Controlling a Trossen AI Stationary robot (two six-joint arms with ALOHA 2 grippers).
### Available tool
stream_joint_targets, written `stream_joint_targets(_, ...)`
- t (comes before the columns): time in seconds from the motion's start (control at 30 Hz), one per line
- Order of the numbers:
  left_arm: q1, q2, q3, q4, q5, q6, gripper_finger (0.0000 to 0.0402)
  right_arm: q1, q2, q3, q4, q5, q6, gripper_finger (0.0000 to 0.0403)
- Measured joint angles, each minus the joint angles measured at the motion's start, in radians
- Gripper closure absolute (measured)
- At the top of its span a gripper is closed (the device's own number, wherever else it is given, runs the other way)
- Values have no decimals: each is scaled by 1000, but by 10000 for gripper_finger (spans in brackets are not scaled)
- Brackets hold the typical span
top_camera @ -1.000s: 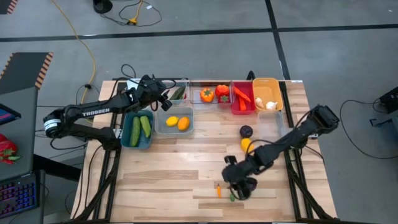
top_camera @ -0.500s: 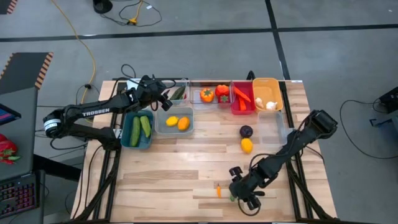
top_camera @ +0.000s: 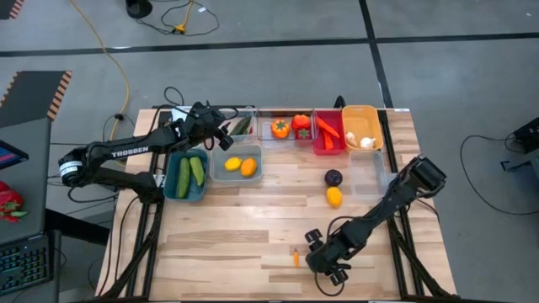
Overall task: Sort produce into baskets
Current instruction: Put the green chili pepper into the top left transparent bin
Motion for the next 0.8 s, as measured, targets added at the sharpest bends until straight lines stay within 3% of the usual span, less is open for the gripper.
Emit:
stream_joint_targets(0.2,0,0,0,0,0,0,243,-1,25,2,5,14,4,206)
stream_joint_targets(0.53,0,0,0,0,4,0,243,-6,25,2,3,17,8,302)
stream_joint_targets(0.8,-28,-1,0,63,156,60,243,-57,17,37,-79,9,4,313)
